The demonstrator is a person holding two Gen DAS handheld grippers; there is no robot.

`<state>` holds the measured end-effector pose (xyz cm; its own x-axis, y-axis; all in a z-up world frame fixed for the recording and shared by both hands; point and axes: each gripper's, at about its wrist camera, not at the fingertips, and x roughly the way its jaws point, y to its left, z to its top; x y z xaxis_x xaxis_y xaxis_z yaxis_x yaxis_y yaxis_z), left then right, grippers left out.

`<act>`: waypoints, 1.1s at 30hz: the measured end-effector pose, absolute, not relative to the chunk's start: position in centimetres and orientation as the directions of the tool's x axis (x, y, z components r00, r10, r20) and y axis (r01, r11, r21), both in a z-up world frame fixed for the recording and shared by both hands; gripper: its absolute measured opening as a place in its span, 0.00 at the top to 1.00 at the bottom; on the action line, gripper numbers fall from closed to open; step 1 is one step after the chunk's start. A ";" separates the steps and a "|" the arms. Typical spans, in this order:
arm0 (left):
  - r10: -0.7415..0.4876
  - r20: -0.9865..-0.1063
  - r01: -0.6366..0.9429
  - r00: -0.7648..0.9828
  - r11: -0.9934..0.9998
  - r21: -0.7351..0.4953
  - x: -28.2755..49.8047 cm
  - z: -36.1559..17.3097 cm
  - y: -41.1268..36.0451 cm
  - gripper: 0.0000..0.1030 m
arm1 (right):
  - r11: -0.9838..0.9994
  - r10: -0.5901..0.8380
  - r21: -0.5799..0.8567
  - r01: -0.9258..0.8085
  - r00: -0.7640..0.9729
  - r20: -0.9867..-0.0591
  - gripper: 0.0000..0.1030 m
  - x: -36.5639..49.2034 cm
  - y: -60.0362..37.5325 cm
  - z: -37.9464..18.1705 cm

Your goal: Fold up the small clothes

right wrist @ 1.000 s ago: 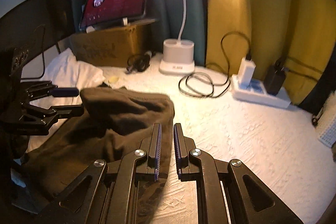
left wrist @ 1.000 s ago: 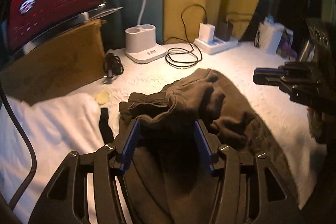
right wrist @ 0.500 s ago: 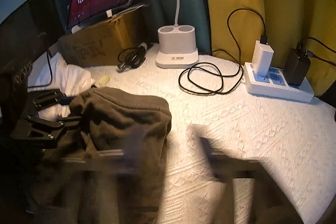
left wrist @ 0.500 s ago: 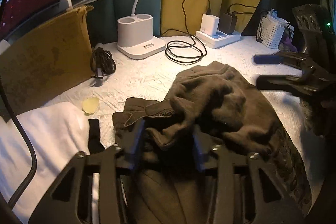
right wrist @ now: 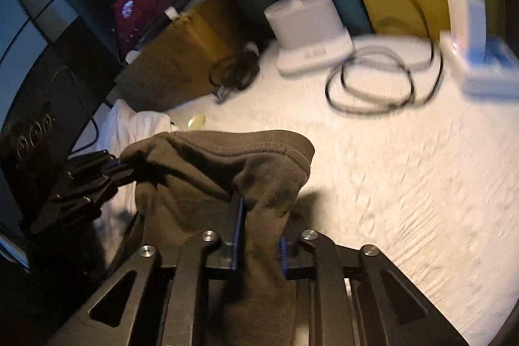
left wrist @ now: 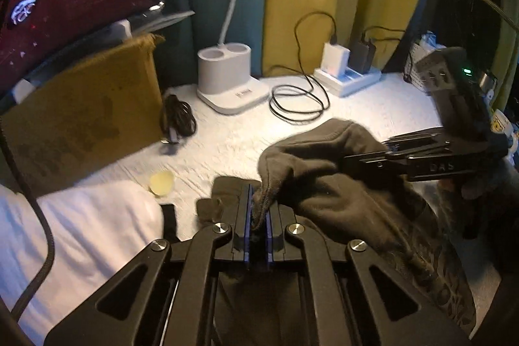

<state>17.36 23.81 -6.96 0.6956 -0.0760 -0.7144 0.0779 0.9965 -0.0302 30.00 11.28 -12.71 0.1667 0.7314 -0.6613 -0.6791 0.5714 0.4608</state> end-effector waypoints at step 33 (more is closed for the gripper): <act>0.002 -0.821 -0.011 0.571 1.000 -0.005 14.4 -12.2 23.3 0.38 | 0.791 0.386 0.005 -0.612 0.493 -0.780 0.34 25.9 5.2 -14.3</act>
<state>14.39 23.26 -12.23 0.5712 0.0020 -0.8208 -0.0109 0.9999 -0.0051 25.91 5.19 -14.30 0.4930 0.3860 -0.7797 -0.6117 0.7910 0.0048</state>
